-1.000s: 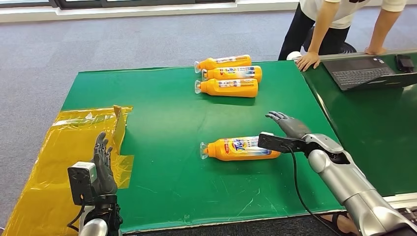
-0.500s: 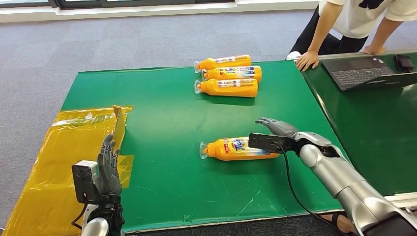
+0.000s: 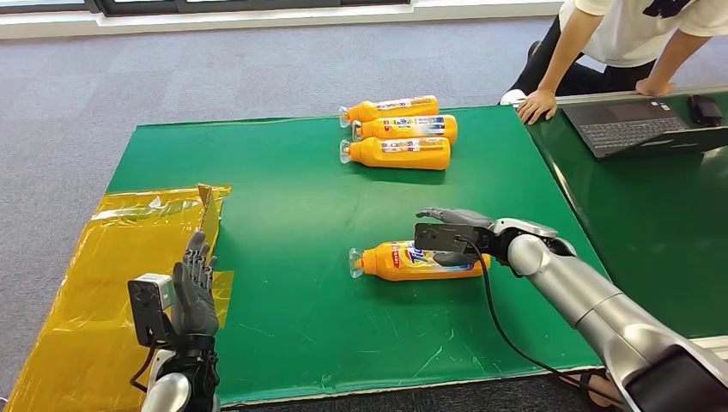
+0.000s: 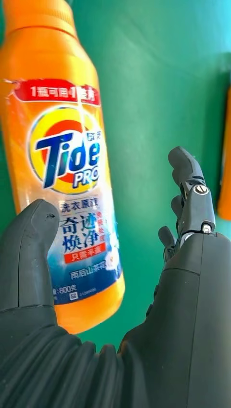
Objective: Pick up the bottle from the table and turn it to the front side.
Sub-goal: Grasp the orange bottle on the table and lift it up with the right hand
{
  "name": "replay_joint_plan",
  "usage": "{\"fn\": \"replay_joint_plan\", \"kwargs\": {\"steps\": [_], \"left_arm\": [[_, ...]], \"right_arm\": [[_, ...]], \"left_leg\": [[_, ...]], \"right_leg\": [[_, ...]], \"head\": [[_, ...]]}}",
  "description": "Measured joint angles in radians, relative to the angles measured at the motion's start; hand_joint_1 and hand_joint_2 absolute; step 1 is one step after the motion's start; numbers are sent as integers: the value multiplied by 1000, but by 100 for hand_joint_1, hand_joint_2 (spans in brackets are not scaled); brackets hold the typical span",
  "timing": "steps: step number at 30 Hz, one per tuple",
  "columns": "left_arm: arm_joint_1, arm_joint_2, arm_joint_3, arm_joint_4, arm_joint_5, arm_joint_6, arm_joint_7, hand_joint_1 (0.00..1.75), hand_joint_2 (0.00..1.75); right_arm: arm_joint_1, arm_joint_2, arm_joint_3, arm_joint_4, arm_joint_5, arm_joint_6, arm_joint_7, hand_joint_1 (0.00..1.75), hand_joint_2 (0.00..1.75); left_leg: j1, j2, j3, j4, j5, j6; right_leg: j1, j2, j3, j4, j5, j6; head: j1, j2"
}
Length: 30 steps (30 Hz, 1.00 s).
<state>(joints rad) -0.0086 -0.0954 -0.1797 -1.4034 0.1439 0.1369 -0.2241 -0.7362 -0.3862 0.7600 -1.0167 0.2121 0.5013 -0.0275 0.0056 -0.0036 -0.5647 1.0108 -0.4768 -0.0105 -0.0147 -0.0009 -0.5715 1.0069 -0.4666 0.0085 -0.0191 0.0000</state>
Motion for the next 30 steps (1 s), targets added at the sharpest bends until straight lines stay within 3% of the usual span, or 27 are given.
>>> {"fn": "replay_joint_plan", "kwargs": {"steps": [11,19,21,27,30], "left_arm": [[-39,0,-3,42,41,-24,23,0,0],[-54,0,-9,66,58,-39,32,0,0],[-57,1,-11,71,63,-39,32,0,0],[-56,12,-24,91,81,-40,32,0,0],[-59,15,-29,100,88,-40,30,0,0]], "right_arm": [[-70,22,139,114,-19,100,32,0,175],[-103,-22,224,127,-71,156,69,0,175],[-112,-50,243,119,-95,176,87,0,175],[-145,-228,303,7,-234,244,164,0,175],[-159,-284,327,-28,-287,237,173,0,175]], "left_leg": [[0,0,0,0,0,0],[0,0,0,1,0,0],[0,-1,0,2,0,0],[-1,-6,-4,3,1,2],[-1,-3,-4,4,1,2]], "right_leg": [[0,0,0,0,0,0],[0,1,0,0,1,1],[-1,0,0,0,1,1],[-1,-6,-1,0,2,3],[-1,-3,-2,0,2,4]], "head": [[0,0],[0,0],[0,0],[0,0],[0,0]]}}
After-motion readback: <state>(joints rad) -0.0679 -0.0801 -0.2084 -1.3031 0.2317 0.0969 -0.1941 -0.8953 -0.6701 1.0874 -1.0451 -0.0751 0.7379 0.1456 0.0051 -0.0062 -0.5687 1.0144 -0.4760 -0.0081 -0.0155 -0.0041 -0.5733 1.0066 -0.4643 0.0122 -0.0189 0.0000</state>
